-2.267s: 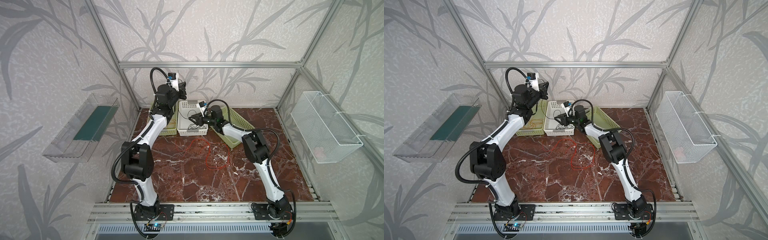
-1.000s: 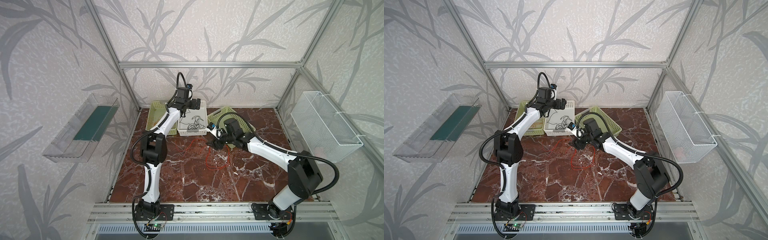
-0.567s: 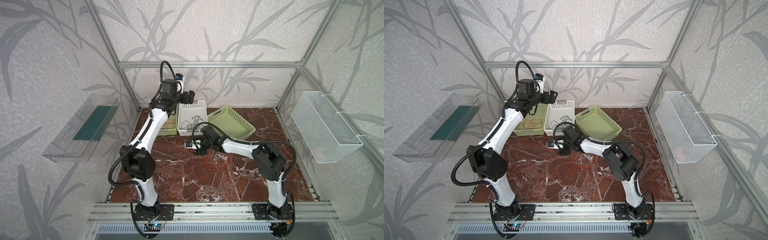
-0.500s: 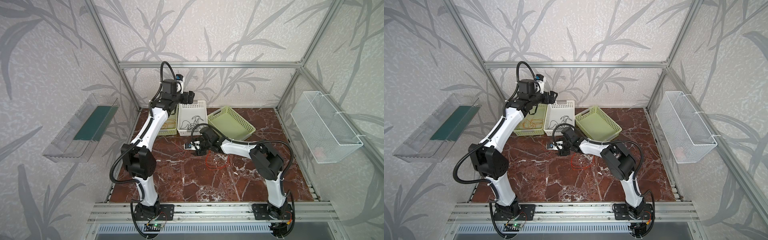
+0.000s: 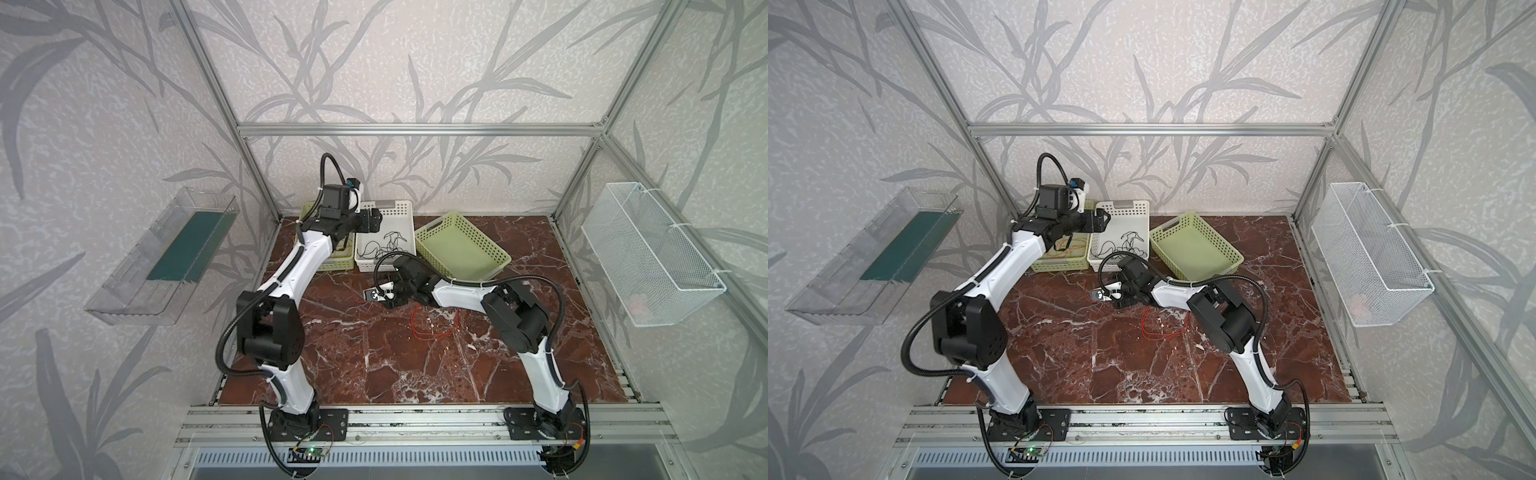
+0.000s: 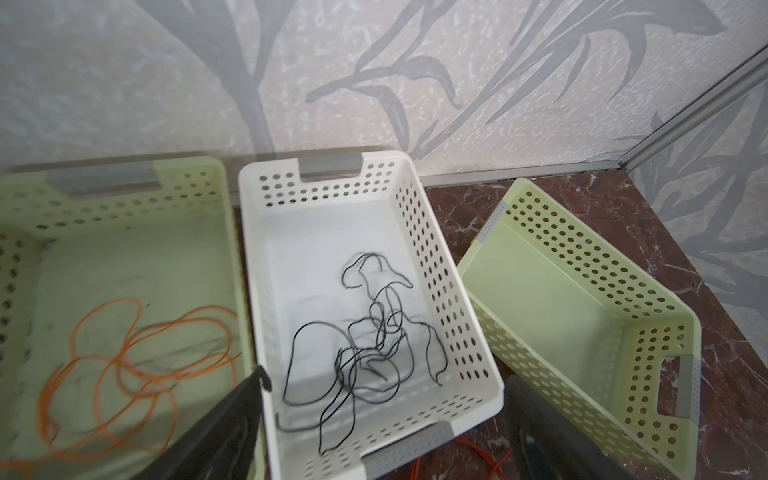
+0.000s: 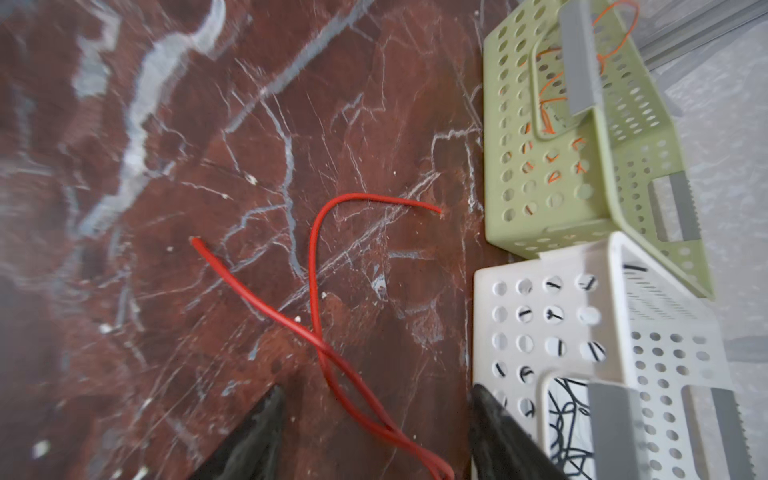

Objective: Untangle the cables

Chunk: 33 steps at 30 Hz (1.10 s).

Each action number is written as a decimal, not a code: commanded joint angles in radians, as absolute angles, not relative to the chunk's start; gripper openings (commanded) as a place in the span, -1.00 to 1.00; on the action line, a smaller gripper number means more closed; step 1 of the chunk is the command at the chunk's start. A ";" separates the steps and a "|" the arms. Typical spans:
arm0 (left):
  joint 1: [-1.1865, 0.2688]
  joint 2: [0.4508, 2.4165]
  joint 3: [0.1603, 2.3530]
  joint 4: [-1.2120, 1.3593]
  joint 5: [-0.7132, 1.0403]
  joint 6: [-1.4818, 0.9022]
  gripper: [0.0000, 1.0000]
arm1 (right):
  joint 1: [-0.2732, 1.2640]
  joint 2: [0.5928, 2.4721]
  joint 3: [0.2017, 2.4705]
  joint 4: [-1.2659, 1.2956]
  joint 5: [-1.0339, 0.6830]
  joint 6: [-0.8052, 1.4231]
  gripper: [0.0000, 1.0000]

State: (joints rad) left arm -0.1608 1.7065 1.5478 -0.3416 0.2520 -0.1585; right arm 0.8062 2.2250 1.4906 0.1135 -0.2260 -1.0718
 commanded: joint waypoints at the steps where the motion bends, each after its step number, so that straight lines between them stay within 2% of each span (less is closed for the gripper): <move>1: -0.125 1.576 1.468 -0.266 0.213 -0.178 0.83 | 0.819 2.272 1.558 0.059 -0.127 -1.131 0.33; 4: -0.107 1.483 1.388 -0.245 0.186 -0.176 0.84 | 0.827 2.301 1.588 0.090 -0.056 -1.129 0.11; 6: -0.095 1.427 1.343 -0.231 0.165 -0.175 0.85 | 0.841 2.307 1.580 0.137 -0.024 -1.146 -0.27; 9: -0.073 1.359 1.300 -0.222 0.154 -0.175 0.85 | 0.858 2.263 1.517 0.219 -0.059 -1.153 -0.70; 14: -0.042 1.268 1.256 -0.236 0.170 -0.182 0.85 | 0.846 2.083 1.424 0.202 -0.219 -0.995 -1.00; 19: -0.029 1.172 1.207 -0.197 0.198 -0.214 0.86 | 0.777 1.903 1.326 0.191 -0.403 -0.711 -1.00; 25: -0.027 1.106 1.178 -0.145 0.307 -0.298 0.87 | 0.644 1.748 1.156 0.460 -0.547 -0.325 -1.00; 29: -0.029 1.084 1.147 -0.103 0.379 -0.380 0.87 | 0.603 1.712 1.124 0.510 -0.554 -0.241 -1.00; 33: -0.037 1.088 1.086 0.008 0.523 -0.521 0.87 | 0.590 1.672 1.104 0.573 -0.560 -0.173 -1.00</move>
